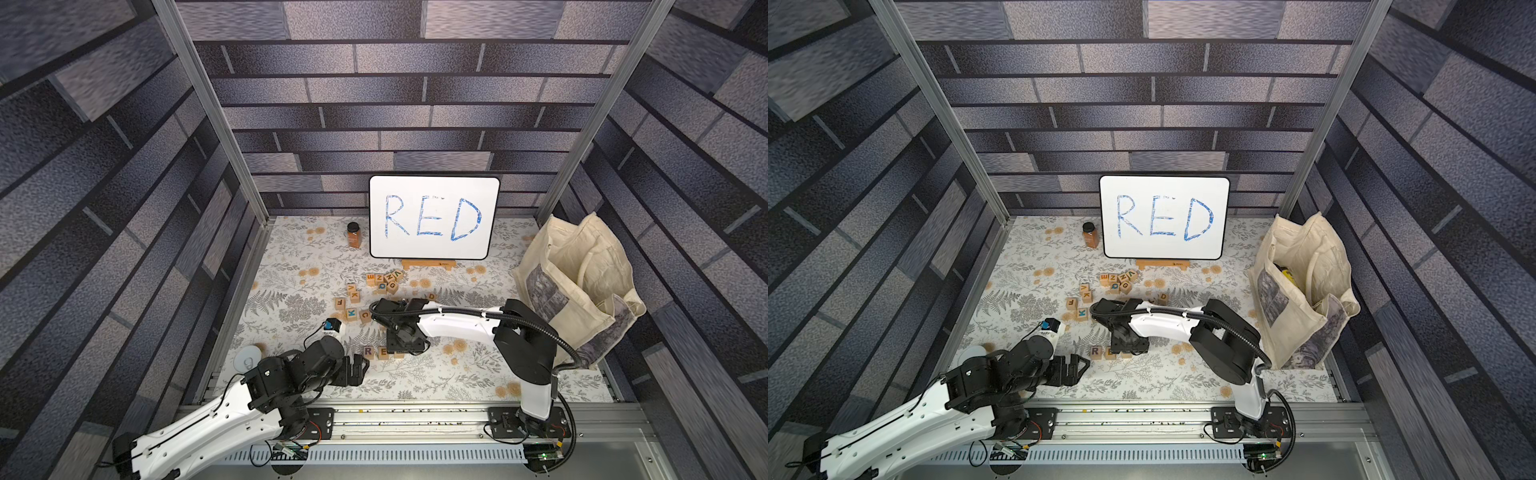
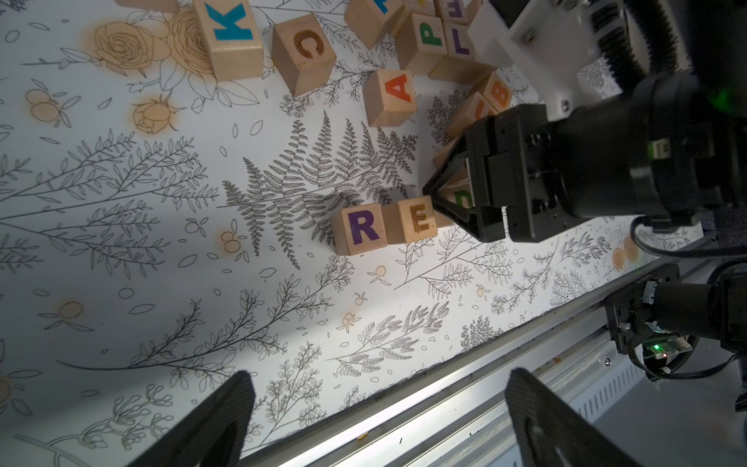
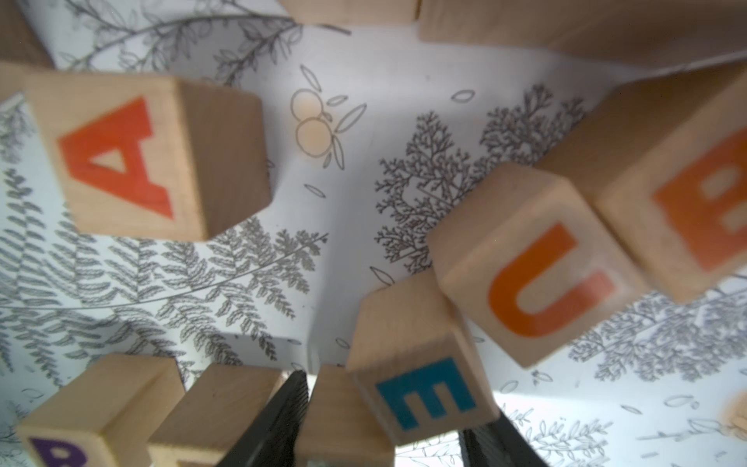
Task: Assemble the uppercase word "red" with letter blocks
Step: Move the letter block to the center of the board.
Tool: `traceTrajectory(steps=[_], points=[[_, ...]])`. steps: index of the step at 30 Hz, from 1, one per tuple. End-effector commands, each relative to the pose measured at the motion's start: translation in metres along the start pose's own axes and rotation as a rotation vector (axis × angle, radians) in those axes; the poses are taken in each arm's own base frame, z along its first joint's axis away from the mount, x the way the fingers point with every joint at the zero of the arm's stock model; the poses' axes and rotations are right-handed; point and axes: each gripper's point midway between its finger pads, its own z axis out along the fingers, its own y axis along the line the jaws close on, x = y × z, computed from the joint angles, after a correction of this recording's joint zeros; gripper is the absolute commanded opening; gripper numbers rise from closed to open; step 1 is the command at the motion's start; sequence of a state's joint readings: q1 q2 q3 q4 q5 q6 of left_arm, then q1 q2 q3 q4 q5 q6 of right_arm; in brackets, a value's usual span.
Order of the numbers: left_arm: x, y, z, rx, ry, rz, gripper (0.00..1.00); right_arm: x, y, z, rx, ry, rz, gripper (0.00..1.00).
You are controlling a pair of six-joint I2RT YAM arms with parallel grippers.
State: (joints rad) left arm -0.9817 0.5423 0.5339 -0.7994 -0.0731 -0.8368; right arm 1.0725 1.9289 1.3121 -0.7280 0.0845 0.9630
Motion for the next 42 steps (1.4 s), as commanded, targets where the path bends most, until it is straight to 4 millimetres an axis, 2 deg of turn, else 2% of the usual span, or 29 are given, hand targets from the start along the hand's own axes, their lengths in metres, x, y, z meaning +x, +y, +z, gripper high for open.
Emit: traceTrajectory(steps=[1, 13, 16, 21, 25, 26, 35, 40, 42], points=[[-0.003, -0.005, -0.001, 0.014, 0.003, 0.021, 1.0, -0.01, 0.002, -0.009, -0.002, -0.021, 0.0, 0.6], [-0.007, -0.005, 0.004, 0.011, 0.021, 0.003, 1.0, -0.031, 0.005, -0.01, -0.015, -0.03, -0.006, 0.55], [-0.011, -0.005, 0.004, 0.011, 0.022, -0.003, 1.0, -0.036, 0.002, -0.007, -0.012, -0.025, 0.0, 0.5], [-0.016, -0.007, 0.006, 0.012, 0.029, -0.007, 1.0, -0.045, -0.001, -0.002, 0.006, -0.021, -0.001, 0.34], [-0.02, -0.007, 0.006, 0.013, 0.033, -0.013, 1.0, -0.054, 0.003, -0.006, 0.001, -0.028, -0.012, 0.3], [-0.022, -0.008, 0.005, 0.015, 0.03, -0.014, 1.0, -0.054, -0.001, 0.006, 0.028, -0.011, -0.015, 0.29], [-0.03, -0.01, 0.008, 0.017, 0.04, -0.02, 1.0, -0.089, -0.01, 0.011, 0.038, -0.021, 0.007, 0.29], [-0.034, -0.012, 0.01, 0.021, 0.045, -0.021, 1.0, -0.108, -0.011, 0.002, 0.034, -0.041, -0.014, 0.32], [-0.036, -0.013, 0.011, 0.02, 0.044, -0.017, 1.0, -0.109, -0.009, -0.007, 0.023, -0.051, -0.033, 0.38]])
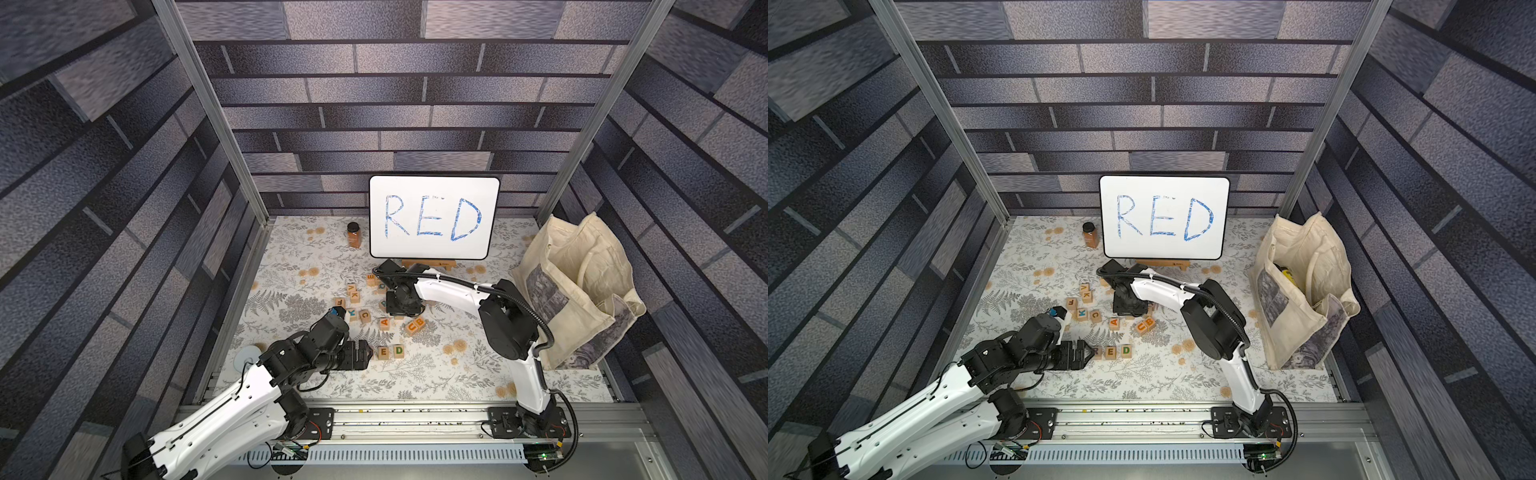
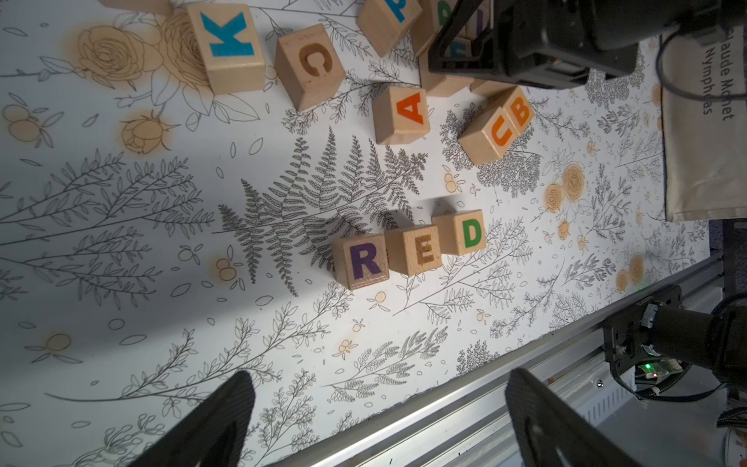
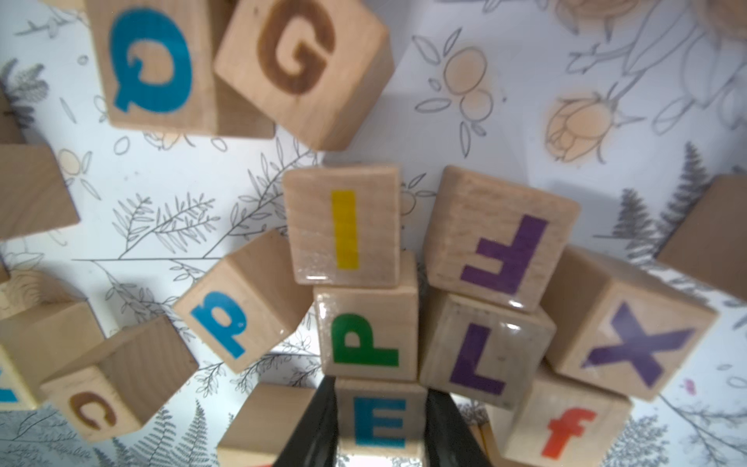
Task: Assemble the uppercase word "red" with letter blocks
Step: Move the letter block to the center of the board, then reset both arms
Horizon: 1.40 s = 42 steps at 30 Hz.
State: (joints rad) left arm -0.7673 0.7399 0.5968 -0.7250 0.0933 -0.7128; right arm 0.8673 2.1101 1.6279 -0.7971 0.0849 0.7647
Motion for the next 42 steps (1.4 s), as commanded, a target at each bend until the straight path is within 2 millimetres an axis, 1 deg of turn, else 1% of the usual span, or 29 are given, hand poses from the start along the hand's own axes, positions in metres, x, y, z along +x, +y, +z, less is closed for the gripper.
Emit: traceTrajectory(steps=[1, 4, 5, 6, 7, 9, 11, 12, 16, 21, 24, 28, 31, 36, 40, 42], points=[[-0.012, -0.011, -0.006, 0.031, -0.024, 0.033, 1.0, 0.0, -0.01, -0.009, 0.04, 0.009, -0.042, 0.4], [-0.02, -0.011, -0.007, 0.02, -0.032, 0.037, 1.0, 0.0, -0.01, -0.028, 0.016, -0.017, -0.047, 0.52], [-0.024, -0.011, -0.008, 0.02, -0.037, 0.039, 1.0, -0.001, -0.011, -0.041, 0.001, -0.037, -0.048, 0.56], [-0.028, -0.012, -0.008, 0.018, -0.038, 0.04, 1.0, -0.001, -0.012, -0.048, -0.004, -0.047, -0.052, 0.6], [-0.032, -0.011, -0.008, 0.015, -0.042, 0.039, 1.0, -0.001, -0.014, -0.055, -0.006, -0.059, -0.06, 0.67], [-0.042, -0.012, -0.009, 0.015, -0.049, 0.037, 1.0, 0.0, -0.018, -0.067, -0.004, -0.076, -0.079, 0.78], [-0.053, -0.01, -0.008, 0.008, -0.059, 0.03, 1.0, 0.0, -0.023, -0.079, -0.001, -0.097, -0.098, 0.95], [-0.06, -0.008, -0.008, 0.001, -0.067, 0.027, 1.0, 0.0, -0.025, -0.084, -0.001, -0.108, -0.109, 1.0], [-0.085, 0.002, -0.009, -0.047, -0.106, 0.032, 1.0, -0.002, -0.036, -0.106, -0.01, -0.153, -0.135, 1.0], [-0.113, 0.017, -0.006, -0.089, -0.173, 0.035, 1.0, -0.013, -0.056, -0.127, -0.014, -0.215, -0.154, 1.0], [-0.127, 0.028, -0.006, -0.109, -0.207, 0.016, 1.0, -0.023, -0.076, -0.134, -0.007, -0.254, -0.123, 1.0], [-0.144, 0.05, -0.006, -0.151, -0.25, -0.026, 1.0, -0.037, -0.108, -0.143, -0.004, -0.315, -0.066, 1.0], [-0.156, 0.064, -0.008, -0.173, -0.299, -0.035, 1.0, -0.044, -0.129, -0.147, 0.003, -0.356, -0.042, 1.0], [-0.173, 0.089, -0.016, -0.215, -0.381, -0.043, 1.0, -0.055, -0.164, -0.147, 0.024, -0.432, -0.005, 1.0], [-0.179, 0.112, -0.021, -0.258, -0.427, -0.045, 1.0, -0.064, -0.188, -0.151, 0.018, -0.537, 0.025, 1.0], [-0.18, 0.121, -0.022, -0.279, -0.445, -0.033, 1.0, -0.061, -0.201, -0.143, 0.017, -0.55, 0.027, 1.0]])
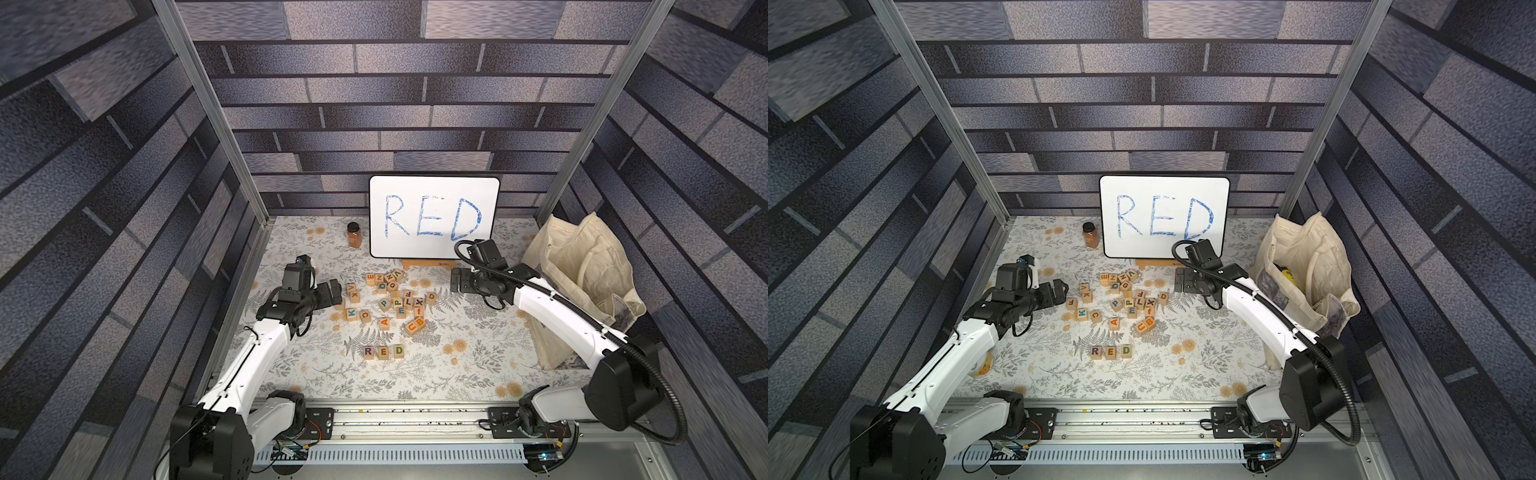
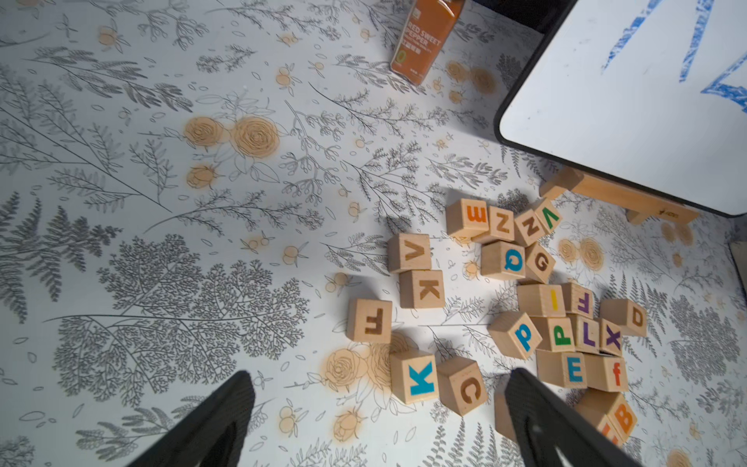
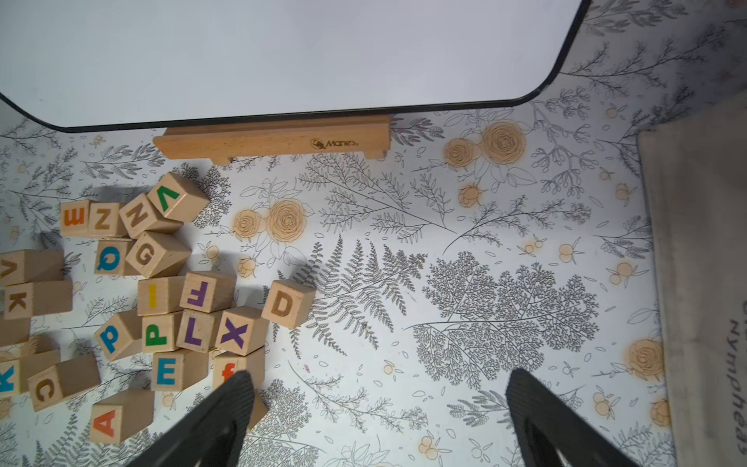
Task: Assemble the uppercase word "red" with letter blocks
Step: Reset both arms
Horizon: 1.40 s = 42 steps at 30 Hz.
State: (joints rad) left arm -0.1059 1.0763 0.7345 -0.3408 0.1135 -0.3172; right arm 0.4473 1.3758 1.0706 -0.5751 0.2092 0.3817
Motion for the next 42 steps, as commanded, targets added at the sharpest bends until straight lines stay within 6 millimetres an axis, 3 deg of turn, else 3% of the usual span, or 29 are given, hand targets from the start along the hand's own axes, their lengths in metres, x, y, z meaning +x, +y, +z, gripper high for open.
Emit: traceTrajectory(steps=[1, 15, 26, 31, 38, 42], points=[[-0.009, 0.014, 0.003, -0.03, -0.067, 0.071, 1.0, -0.016, -0.011, 0.003, -0.017, -0.1, -0.02, 1.0], [-0.022, 0.078, 0.028, -0.19, -0.219, 0.046, 1.0, -0.029, -0.081, 0.023, 0.152, -0.291, -0.113, 1.0], [-0.016, 0.091, 0.059, -0.183, -0.238, 0.048, 1.0, -0.007, -0.117, 0.053, 0.173, -0.327, -0.043, 1.0], [-0.032, 0.103, 0.062, -0.195, -0.299, 0.032, 1.0, -0.001, -0.136, 0.065, 0.226, -0.356, -0.004, 1.0], [-0.054, 0.116, 0.068, -0.208, -0.383, 0.03, 1.0, -0.024, -0.143, 0.071, 0.23, -0.445, 0.006, 1.0], [-0.051, 0.112, 0.074, -0.204, -0.378, 0.066, 1.0, -0.028, -0.147, 0.067, 0.208, -0.529, 0.003, 1.0]])
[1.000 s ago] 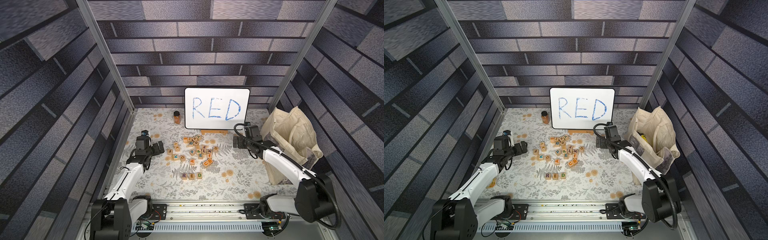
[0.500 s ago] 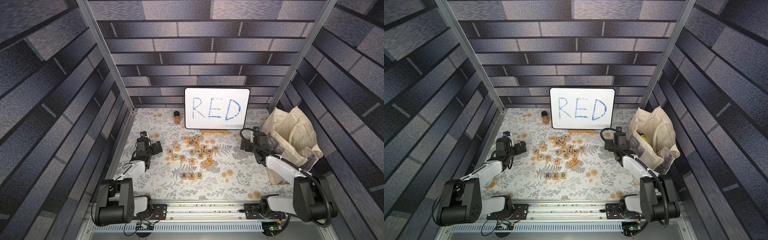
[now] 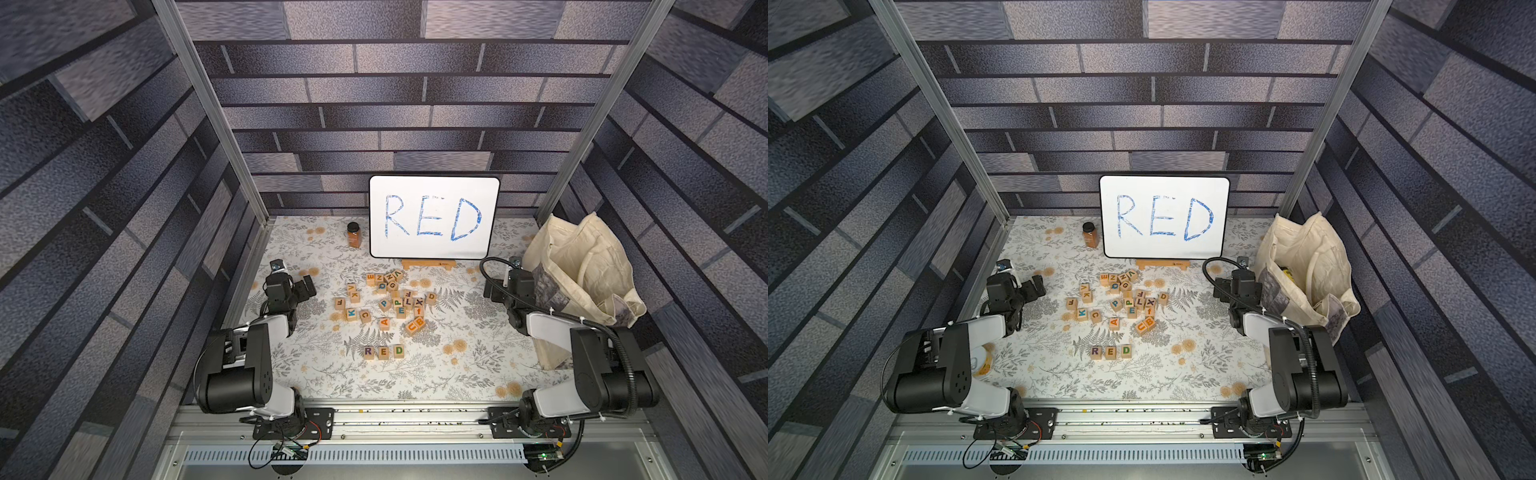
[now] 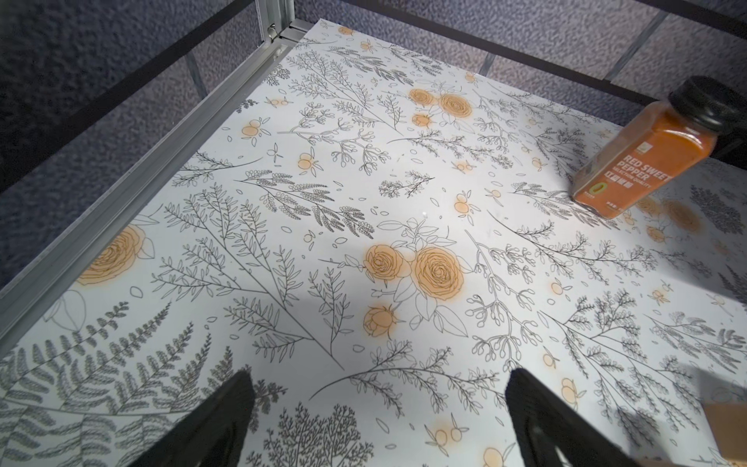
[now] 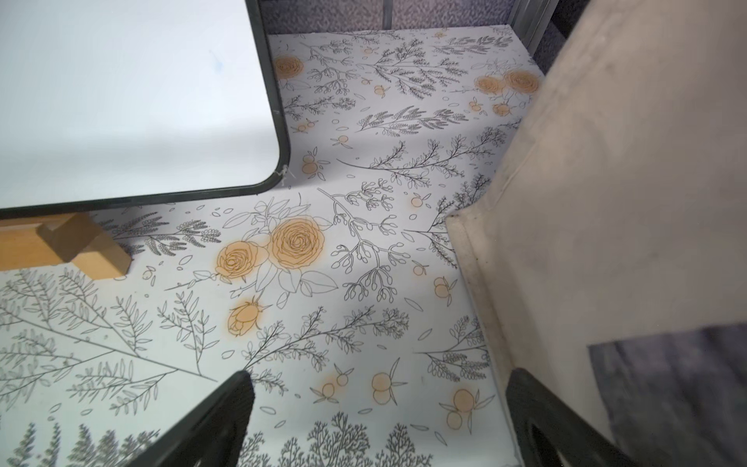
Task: Assemble the uppercase word "red" with letter blocks
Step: Reset both arms
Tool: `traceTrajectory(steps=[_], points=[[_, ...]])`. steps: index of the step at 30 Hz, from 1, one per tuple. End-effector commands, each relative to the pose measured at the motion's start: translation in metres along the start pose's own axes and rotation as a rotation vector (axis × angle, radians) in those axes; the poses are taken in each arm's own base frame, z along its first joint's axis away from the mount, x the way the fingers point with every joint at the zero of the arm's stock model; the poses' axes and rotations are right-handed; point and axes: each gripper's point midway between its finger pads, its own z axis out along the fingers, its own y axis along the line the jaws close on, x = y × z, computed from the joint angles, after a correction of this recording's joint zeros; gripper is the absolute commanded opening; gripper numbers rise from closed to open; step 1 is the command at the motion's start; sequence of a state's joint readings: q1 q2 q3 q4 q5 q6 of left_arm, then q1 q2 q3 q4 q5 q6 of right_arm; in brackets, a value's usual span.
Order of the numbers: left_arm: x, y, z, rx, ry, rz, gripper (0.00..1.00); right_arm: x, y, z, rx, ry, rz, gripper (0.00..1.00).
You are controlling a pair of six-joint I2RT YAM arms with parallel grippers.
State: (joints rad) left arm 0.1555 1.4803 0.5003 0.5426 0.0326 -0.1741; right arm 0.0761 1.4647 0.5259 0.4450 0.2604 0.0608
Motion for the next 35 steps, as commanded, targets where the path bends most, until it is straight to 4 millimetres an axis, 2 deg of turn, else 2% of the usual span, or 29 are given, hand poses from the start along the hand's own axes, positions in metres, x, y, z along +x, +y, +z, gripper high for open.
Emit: traceTrajectory(steps=[1, 6, 9, 10, 11, 35], points=[[-0.014, -0.012, -0.001, 0.028, -0.076, 0.075, 1.0, -0.02, -0.003, -0.003, -0.019, -0.162, 0.02, 1.0], [-0.003, -0.025, 0.004, 0.027, -0.127, 0.159, 1.0, -0.016, 0.004, -0.003, -0.06, -0.169, 0.004, 1.0], [-0.002, -0.024, 0.003, 0.016, -0.128, 0.161, 1.0, -0.008, 0.012, -0.004, -0.113, -0.211, -0.018, 1.0], [-0.002, -0.024, 0.003, 0.013, -0.122, 0.161, 1.0, -0.011, 0.011, -0.006, -0.108, -0.25, -0.011, 1.0], [-0.002, -0.024, 0.003, 0.013, -0.125, 0.161, 1.0, -0.007, 0.008, -0.005, -0.094, -0.208, -0.012, 1.0], [-0.002, -0.024, 0.002, 0.011, -0.131, 0.163, 1.0, -0.008, 0.01, -0.006, -0.101, -0.225, -0.012, 1.0]])
